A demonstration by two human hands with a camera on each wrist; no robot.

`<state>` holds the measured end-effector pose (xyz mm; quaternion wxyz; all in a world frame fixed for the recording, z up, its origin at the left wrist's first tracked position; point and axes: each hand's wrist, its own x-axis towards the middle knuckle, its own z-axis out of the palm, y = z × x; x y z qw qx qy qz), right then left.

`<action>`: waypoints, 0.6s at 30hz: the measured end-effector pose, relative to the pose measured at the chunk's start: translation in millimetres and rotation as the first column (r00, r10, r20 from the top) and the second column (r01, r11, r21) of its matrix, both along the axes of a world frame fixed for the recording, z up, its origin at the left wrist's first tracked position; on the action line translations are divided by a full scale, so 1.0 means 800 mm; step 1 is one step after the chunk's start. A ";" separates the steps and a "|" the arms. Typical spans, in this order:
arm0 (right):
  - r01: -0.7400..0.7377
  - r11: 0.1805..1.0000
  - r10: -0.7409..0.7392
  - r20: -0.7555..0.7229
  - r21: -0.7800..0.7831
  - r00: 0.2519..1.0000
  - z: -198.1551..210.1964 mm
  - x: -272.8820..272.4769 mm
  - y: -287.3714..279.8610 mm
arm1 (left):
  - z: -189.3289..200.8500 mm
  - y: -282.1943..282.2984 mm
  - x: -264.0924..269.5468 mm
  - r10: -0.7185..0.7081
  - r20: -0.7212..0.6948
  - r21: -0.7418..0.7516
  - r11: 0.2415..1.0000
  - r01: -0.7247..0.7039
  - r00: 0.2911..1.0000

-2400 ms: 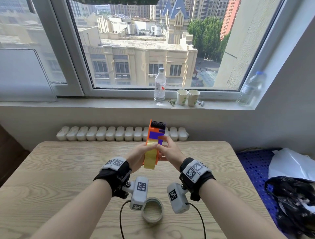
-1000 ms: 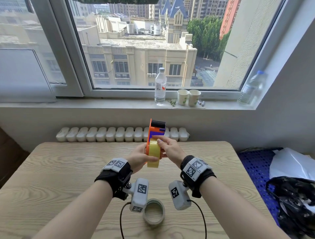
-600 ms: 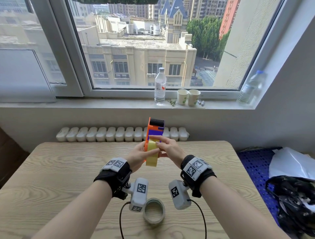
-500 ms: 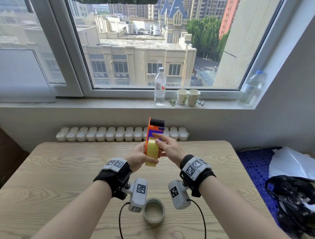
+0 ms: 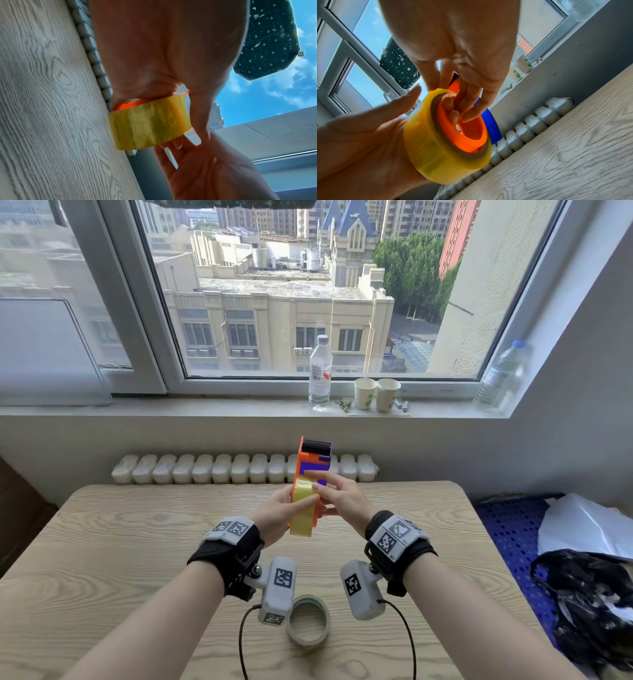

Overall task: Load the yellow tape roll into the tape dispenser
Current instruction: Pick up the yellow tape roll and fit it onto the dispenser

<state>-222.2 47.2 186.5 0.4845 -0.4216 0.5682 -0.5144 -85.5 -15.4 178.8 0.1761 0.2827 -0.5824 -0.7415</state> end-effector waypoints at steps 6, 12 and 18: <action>0.131 0.991 -0.130 -0.030 0.012 0.991 -0.003 0.003 -0.005 | 0.003 0.003 0.002 -0.075 0.046 -0.058 0.995 0.078 0.996; 0.050 0.998 -0.051 0.010 0.035 0.999 -0.001 0.003 0.002 | 0.003 0.006 0.005 -0.088 -0.009 -0.041 0.995 0.088 0.996; -0.027 0.999 0.027 0.013 0.037 1.000 -0.002 0.000 0.008 | 0.001 0.008 0.003 -0.020 0.024 -0.002 1.000 0.020 1.000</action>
